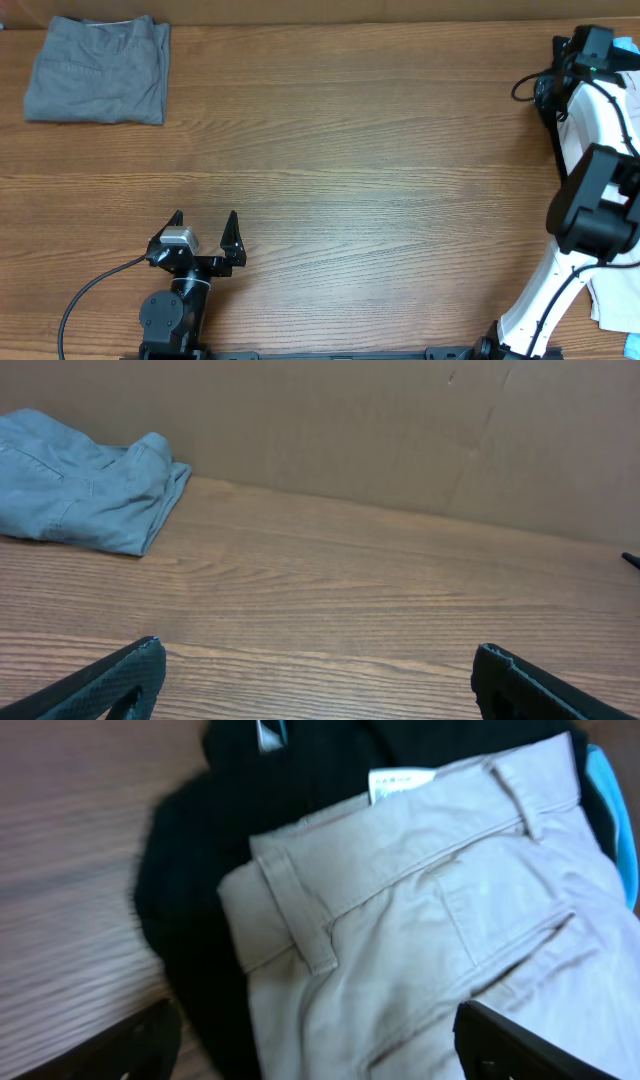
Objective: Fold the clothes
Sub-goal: 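Grasp the top beige pants on the stack with the right gripper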
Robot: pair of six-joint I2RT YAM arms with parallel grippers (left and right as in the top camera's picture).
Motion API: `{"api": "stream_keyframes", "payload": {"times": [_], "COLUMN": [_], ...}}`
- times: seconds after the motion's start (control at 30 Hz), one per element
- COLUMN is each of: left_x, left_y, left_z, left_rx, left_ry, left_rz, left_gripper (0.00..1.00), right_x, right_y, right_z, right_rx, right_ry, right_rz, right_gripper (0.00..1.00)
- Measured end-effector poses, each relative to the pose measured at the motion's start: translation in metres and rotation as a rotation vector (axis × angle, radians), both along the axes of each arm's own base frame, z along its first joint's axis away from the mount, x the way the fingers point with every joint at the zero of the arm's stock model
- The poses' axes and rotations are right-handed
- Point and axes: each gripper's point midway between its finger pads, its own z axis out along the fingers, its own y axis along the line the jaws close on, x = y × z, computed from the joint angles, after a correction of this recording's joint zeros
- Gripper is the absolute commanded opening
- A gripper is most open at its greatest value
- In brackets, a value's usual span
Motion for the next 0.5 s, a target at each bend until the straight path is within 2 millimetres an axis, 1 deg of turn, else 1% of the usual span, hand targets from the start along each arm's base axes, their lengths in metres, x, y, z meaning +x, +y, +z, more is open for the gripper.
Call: {"api": "stream_keyframes", "payload": {"times": [0.07,0.13,0.2,0.23,0.37,0.43,0.5], "left_x": [0.000,0.000,0.000,0.000,0.000,0.000,0.000], "left_y": [0.000,0.000,0.000,0.000,0.000,0.000,0.000], "left_z": [0.000,0.000,0.000,0.000,0.000,0.000,0.000], "left_rx": [0.000,0.000,0.000,0.000,0.000,0.000,0.000], "left_ry": [0.000,0.000,0.000,0.000,0.000,0.000,0.000], "left_rz": [0.000,0.000,0.000,0.000,0.000,0.000,0.000], "left_gripper": [1.00,1.00,1.00,1.00,1.00,1.00,1.00], "right_x": [-0.003,-0.005,-0.007,-0.007,-0.008,-0.010,-0.012], "right_y": [-0.003,-0.005,-0.006,-0.007,-0.011,-0.014,-0.017], "right_z": [-0.014,-0.024,-0.029,-0.030,-0.030,-0.030,-0.031], "right_rx": [-0.021,-0.032,-0.043,-0.045,-0.058,-0.057,-0.052], "right_ry": [0.045,0.074,0.093,0.095,0.103,0.107,0.108], "right_rz": [0.005,0.011,0.014,0.014,0.016,0.013,0.007], "right_gripper": [0.82,0.78,0.68,0.65,0.64,0.59,0.58]}}
